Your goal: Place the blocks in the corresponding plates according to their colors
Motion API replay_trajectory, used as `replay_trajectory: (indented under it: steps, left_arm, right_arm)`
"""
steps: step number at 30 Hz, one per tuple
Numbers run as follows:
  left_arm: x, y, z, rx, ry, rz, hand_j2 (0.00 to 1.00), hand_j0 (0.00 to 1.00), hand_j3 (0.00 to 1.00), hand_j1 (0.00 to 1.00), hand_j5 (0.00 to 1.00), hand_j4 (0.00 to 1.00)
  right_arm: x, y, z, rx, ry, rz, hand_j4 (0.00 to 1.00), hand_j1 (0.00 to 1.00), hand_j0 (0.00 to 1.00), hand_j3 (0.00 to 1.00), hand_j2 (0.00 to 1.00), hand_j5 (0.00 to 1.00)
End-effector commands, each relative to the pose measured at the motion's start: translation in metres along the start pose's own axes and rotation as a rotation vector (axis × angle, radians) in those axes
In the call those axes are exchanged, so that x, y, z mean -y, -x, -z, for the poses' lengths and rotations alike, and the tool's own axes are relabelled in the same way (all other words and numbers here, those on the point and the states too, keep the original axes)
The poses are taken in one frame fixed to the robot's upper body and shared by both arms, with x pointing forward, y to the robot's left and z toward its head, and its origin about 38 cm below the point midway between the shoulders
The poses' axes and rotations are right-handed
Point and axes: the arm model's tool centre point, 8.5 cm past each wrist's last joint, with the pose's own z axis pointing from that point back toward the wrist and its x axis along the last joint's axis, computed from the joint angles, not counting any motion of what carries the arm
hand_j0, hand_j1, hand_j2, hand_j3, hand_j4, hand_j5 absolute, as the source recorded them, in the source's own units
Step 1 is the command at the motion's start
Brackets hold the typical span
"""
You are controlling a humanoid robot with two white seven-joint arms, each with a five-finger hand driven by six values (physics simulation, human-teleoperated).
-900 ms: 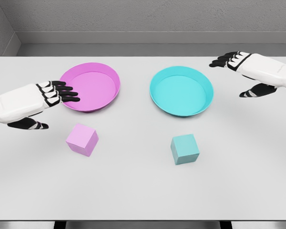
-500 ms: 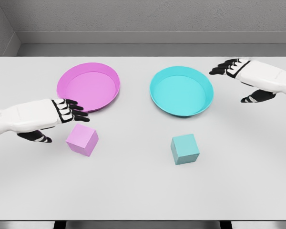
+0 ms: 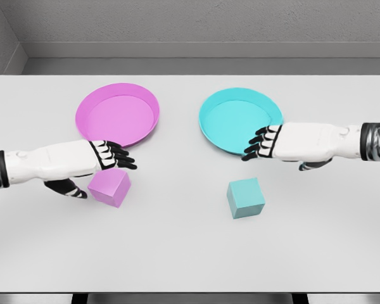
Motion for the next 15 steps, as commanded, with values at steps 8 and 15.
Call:
replay_trajectory:
  steps: [8,15]
  left_arm:
    - [0.015,0.006,0.006,-0.072,0.036,-0.058,1.00,1.00,1.00,1.00,1.00,1.00]
    - [0.019,0.010,0.012,-0.117,0.041,-0.085,1.00,1.00,1.00,1.00,1.00,1.00]
  right_arm:
    - [0.002,-0.014,0.016,0.054,0.012,-0.014,1.00,1.00,1.00,1.00,1.00,1.00]
    - [0.000,-0.031,0.044,0.134,0.011,-0.008,1.00,1.00,1.00,1.00,1.00,1.00]
